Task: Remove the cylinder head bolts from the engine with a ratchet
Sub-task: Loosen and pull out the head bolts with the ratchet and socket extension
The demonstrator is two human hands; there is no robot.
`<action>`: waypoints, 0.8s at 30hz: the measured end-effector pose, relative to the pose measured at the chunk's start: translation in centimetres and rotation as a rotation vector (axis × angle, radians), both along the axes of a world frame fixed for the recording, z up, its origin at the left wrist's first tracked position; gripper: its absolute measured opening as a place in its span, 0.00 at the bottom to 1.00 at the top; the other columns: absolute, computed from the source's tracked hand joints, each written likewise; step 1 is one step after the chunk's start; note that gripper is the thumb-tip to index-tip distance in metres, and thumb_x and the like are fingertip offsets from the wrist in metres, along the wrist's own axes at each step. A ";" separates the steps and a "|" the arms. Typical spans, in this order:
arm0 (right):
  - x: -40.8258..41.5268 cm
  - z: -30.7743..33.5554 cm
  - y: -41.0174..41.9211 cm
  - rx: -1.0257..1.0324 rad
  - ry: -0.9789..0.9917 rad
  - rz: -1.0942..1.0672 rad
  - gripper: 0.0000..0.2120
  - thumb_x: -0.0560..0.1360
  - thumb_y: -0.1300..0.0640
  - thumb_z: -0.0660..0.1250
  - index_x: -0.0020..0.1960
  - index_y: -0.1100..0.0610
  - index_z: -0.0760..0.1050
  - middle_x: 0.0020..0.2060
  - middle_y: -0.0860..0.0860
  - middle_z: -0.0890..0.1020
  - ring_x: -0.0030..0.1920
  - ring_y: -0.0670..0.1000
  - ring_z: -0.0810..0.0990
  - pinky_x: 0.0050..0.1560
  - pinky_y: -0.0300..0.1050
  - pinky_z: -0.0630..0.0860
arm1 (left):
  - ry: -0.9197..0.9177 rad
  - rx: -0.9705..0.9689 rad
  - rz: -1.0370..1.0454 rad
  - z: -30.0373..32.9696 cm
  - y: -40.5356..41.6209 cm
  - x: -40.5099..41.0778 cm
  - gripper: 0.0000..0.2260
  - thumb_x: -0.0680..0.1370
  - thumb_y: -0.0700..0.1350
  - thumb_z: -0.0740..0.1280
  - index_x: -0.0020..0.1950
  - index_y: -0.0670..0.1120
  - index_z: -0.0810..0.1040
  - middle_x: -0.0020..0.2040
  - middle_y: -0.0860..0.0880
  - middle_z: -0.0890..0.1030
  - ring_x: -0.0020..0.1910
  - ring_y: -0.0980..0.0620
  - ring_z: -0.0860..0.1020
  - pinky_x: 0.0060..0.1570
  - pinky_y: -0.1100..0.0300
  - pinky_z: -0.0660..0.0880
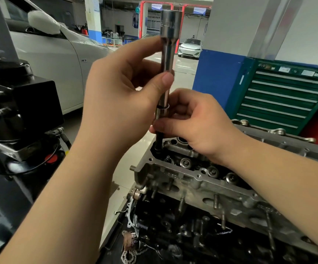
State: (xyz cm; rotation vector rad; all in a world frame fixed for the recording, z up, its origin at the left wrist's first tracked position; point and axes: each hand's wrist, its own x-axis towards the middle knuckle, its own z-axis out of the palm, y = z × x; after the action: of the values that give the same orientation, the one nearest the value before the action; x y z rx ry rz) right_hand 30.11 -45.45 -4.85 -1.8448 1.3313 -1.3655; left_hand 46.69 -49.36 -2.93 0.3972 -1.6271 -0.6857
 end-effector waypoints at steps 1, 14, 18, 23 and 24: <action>0.1 0.0 -0.1 -0.039 0.013 -0.055 0.15 0.66 0.57 0.82 0.49 0.51 0.81 0.43 0.51 0.87 0.47 0.55 0.88 0.56 0.62 0.83 | 0.007 0.019 -0.075 -0.2 0.1 0.0 0.22 0.79 0.34 0.70 0.70 0.50 0.78 0.48 0.48 0.88 0.47 0.49 0.87 0.51 0.48 0.84; -0.8 -0.1 0.1 0.108 -0.053 0.153 0.08 0.78 0.61 0.72 0.56 0.53 0.83 0.49 0.52 0.88 0.52 0.54 0.88 0.56 0.48 0.83 | -0.034 -0.048 0.157 0.3 0.4 -0.3 0.19 0.75 0.40 0.75 0.64 0.54 0.82 0.43 0.55 0.86 0.40 0.57 0.85 0.42 0.63 0.80; -0.5 -0.1 -0.4 -0.018 0.017 -0.047 0.18 0.64 0.54 0.84 0.50 0.53 0.82 0.45 0.54 0.87 0.48 0.58 0.87 0.52 0.64 0.84 | -0.031 0.031 -0.040 0.0 0.6 -0.6 0.23 0.79 0.34 0.68 0.68 0.57 0.77 0.50 0.52 0.88 0.50 0.53 0.87 0.54 0.49 0.84; -0.4 -0.3 -0.2 -0.027 0.062 -0.064 0.19 0.69 0.50 0.81 0.55 0.56 0.81 0.45 0.53 0.87 0.47 0.56 0.87 0.51 0.64 0.83 | 0.012 0.019 0.071 0.0 0.6 -0.8 0.20 0.74 0.43 0.79 0.62 0.59 0.81 0.45 0.55 0.86 0.41 0.58 0.84 0.47 0.59 0.82; -0.4 -0.3 -0.1 -0.019 0.053 -0.012 0.13 0.74 0.53 0.78 0.56 0.55 0.82 0.48 0.52 0.87 0.51 0.55 0.87 0.57 0.64 0.81 | 0.013 0.018 0.097 0.1 0.6 -0.8 0.21 0.73 0.44 0.79 0.63 0.57 0.82 0.43 0.54 0.85 0.39 0.57 0.84 0.44 0.59 0.82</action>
State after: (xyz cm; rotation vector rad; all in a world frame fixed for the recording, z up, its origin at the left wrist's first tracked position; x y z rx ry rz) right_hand 29.68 -45.60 -5.14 -1.9012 1.3623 -1.3484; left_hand 45.92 -48.75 -2.86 0.4808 -1.5796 -0.6285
